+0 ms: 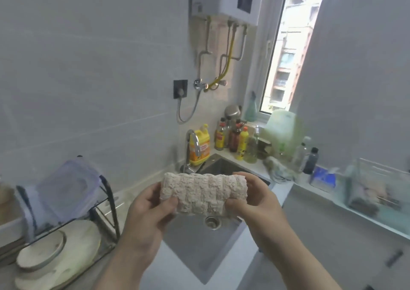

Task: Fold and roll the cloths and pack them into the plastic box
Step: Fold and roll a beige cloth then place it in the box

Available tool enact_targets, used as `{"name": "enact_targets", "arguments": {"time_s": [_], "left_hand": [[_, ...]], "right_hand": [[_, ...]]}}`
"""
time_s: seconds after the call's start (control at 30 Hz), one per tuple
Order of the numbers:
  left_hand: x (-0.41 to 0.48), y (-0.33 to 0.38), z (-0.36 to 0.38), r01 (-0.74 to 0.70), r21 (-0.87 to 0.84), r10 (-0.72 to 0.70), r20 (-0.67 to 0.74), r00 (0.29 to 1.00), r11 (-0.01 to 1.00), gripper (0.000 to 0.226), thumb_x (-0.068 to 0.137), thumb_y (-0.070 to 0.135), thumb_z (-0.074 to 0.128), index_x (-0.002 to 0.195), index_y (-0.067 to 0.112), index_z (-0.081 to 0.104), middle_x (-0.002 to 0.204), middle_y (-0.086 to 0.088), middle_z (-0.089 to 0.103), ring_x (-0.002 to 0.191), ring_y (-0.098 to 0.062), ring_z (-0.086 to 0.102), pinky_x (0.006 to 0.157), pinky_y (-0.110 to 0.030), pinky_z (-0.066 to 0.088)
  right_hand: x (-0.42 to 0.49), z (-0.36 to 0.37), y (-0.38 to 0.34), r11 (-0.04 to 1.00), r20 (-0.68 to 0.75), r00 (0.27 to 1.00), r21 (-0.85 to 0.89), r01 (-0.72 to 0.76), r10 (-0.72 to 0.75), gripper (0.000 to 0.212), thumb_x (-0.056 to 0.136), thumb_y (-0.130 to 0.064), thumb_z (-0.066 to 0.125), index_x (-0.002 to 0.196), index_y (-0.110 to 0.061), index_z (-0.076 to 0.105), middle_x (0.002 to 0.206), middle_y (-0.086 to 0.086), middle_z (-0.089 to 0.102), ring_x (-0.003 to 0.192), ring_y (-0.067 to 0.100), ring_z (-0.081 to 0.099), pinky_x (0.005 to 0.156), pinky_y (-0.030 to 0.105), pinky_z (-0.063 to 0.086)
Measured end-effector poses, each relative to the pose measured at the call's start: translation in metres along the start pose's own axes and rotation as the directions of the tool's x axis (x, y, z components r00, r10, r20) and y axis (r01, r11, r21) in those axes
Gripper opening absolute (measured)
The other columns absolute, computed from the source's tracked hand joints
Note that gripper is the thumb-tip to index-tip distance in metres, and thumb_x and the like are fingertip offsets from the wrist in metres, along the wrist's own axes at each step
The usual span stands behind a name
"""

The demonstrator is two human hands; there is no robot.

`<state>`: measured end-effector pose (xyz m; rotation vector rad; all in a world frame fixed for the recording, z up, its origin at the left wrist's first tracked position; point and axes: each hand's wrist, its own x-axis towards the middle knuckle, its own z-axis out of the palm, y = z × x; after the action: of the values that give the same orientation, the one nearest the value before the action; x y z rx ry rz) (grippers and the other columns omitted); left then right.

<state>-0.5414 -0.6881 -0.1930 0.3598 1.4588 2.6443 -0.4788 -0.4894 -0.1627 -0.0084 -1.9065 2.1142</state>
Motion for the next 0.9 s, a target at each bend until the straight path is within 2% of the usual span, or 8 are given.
{"name": "enact_targets", "arguments": {"time_s": [0.13,0.27,0.43,0.6,0.7,0.77,0.83,0.9], "left_hand": [[0.029,-0.035,0.069,0.059,-0.033,-0.054,0.142,0.988,0.998,0.087,0.023,0.037,0.096,0.101,0.008,0.069,0.096,-0.014,0.072,0.083,-0.023,0.069,0.07,-0.031,0.058],[0.053,-0.082,0.15,0.09,0.0,-0.087,0.26,0.962,0.996,0.097,0.021,0.038,0.096,0.107,0.009,0.064,0.098,-0.011,0.073,0.081,-0.02,0.07,0.062,-0.027,0.058],[0.079,-0.148,0.25,0.141,0.016,-0.135,0.403,0.905,0.99,0.082,0.016,0.036,0.097,0.092,0.015,0.072,0.093,-0.011,0.074,0.077,-0.021,0.072,0.059,-0.025,0.057],[0.111,-0.217,0.334,0.196,0.091,-0.216,0.474,0.854,0.976,0.093,0.027,0.022,0.096,0.112,0.006,0.061,0.107,-0.019,0.069,0.088,-0.027,0.07,0.067,-0.029,0.059],[0.123,-0.25,0.381,0.245,0.073,-0.247,0.505,0.827,0.967,0.101,0.019,0.031,0.098,0.111,0.005,0.062,0.102,-0.017,0.07,0.083,-0.025,0.07,0.065,-0.028,0.058],[0.129,-0.268,0.411,0.285,0.081,-0.28,0.562,0.778,0.955,0.08,0.027,0.024,0.097,0.101,0.01,0.068,0.098,-0.017,0.07,0.079,-0.024,0.07,0.06,-0.027,0.057],[0.135,-0.284,0.44,0.322,0.112,-0.32,0.614,0.721,0.94,0.048,0.047,0.001,0.085,0.091,0.013,0.072,0.092,-0.017,0.071,0.074,-0.023,0.07,0.056,-0.027,0.056],[0.145,-0.305,0.466,0.331,0.153,-0.347,0.649,0.677,0.931,0.046,0.052,-0.015,0.072,0.088,0.012,0.074,0.087,-0.016,0.071,0.071,-0.023,0.069,0.054,-0.028,0.056]], "right_hand": [[-0.004,-0.07,-0.008,0.999,-0.175,0.984,0.026,0.027,-0.022,0.052,0.062,0.0,0.068,0.11,-0.017,0.063,0.103,0.01,0.07,0.09,0.026,0.066,0.068,0.031,0.053],[-0.007,-0.153,-0.015,0.997,-0.347,0.936,0.024,0.076,-0.063,0.051,0.063,-0.001,0.068,0.112,-0.012,0.061,0.105,0.017,0.066,0.089,0.028,0.065,0.066,0.033,0.054],[-0.004,-0.264,-0.018,0.995,-0.488,0.869,0.011,0.102,-0.084,0.051,0.061,0.0,0.069,0.111,-0.01,0.06,0.104,0.016,0.067,0.088,0.025,0.065,0.068,0.034,0.054],[0.003,-0.364,-0.019,0.998,-0.545,0.837,-0.061,0.021,-0.051,0.049,0.061,-0.001,0.07,0.106,-0.015,0.061,0.1,0.009,0.069,0.087,0.022,0.065,0.07,0.036,0.057],[0.005,-0.417,-0.022,0.976,-0.494,0.869,-0.182,-0.119,0.014,0.049,0.06,-0.009,0.074,0.104,-0.026,0.062,0.104,0.008,0.068,0.088,0.022,0.065,0.076,0.044,0.058],[0.004,-0.447,-0.025,0.925,-0.463,0.884,-0.305,-0.226,0.063,0.044,0.06,-0.015,0.073,0.098,-0.034,0.062,0.101,0.005,0.068,0.086,0.016,0.065,0.081,0.041,0.057],[0.006,-0.475,-0.028,0.841,-0.454,0.886,-0.439,-0.315,0.094,0.046,0.06,-0.023,0.073,0.1,-0.042,0.06,0.103,-0.009,0.067,0.091,0.004,0.065,0.086,0.029,0.055],[0.012,-0.501,-0.032,0.78,-0.461,0.882,-0.516,-0.354,0.096,0.053,0.059,-0.034,0.073,0.108,-0.048,0.055,0.113,-0.019,0.062,0.102,-0.005,0.059,0.092,0.022,0.05]]}}
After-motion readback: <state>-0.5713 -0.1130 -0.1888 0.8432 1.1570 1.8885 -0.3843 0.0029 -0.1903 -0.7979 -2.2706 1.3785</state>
